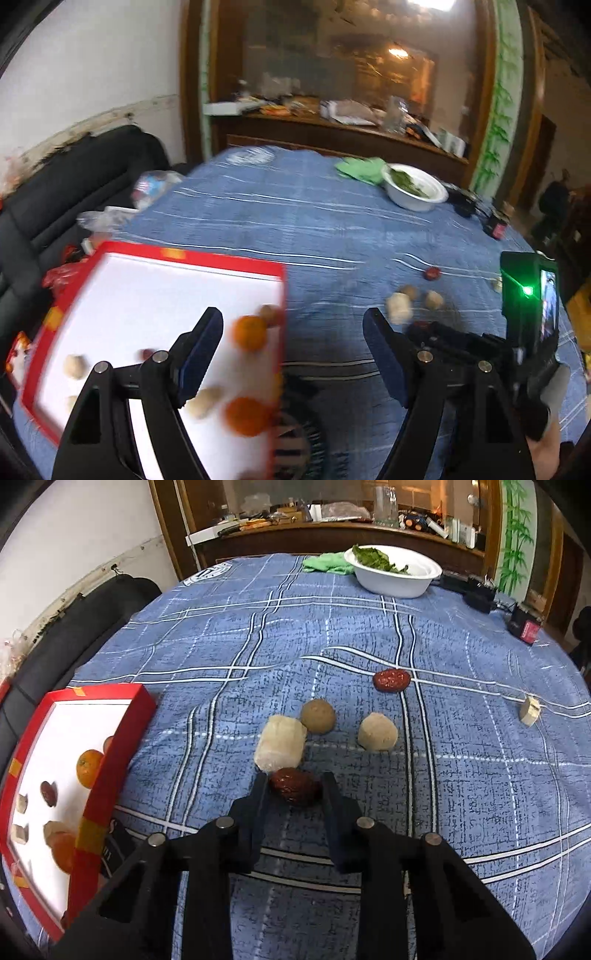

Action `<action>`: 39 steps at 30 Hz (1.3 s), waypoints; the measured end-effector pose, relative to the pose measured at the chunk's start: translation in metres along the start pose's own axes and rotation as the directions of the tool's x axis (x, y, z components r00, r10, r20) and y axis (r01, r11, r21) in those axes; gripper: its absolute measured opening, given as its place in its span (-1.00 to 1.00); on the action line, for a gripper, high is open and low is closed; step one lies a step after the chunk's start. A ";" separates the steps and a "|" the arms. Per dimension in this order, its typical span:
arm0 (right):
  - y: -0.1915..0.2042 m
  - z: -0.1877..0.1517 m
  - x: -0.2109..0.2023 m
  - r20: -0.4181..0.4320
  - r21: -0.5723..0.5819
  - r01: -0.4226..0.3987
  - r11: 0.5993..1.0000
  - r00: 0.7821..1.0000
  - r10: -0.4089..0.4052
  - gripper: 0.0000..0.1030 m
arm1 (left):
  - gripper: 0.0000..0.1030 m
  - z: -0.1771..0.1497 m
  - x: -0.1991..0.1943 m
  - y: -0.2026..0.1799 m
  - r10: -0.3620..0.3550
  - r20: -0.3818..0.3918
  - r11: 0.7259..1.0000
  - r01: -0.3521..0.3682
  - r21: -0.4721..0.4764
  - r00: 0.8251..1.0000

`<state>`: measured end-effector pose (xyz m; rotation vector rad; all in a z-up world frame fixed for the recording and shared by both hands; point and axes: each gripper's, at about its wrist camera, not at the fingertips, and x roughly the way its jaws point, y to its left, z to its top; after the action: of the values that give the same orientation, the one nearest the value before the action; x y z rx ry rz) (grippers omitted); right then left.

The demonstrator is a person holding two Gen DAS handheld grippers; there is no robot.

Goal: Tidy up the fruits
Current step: 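Grasp a brown cube with the left tool while the right tool grasps a red date, then carry the brown cube and red date over the red box and open both tools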

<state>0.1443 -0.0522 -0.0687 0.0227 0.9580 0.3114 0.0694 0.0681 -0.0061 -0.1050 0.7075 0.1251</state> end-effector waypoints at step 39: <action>-0.096 -0.056 -0.082 0.127 0.144 -0.004 0.990 0.992 -0.015 -0.42 | -0.51 -0.043 0.018 -0.099 -0.137 -0.182 0.981 0.159 0.115 0.974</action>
<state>0.0796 -0.1724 -0.0502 0.1702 0.8513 0.2321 0.0703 -0.0341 -0.0452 -0.0452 0.8763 -0.0743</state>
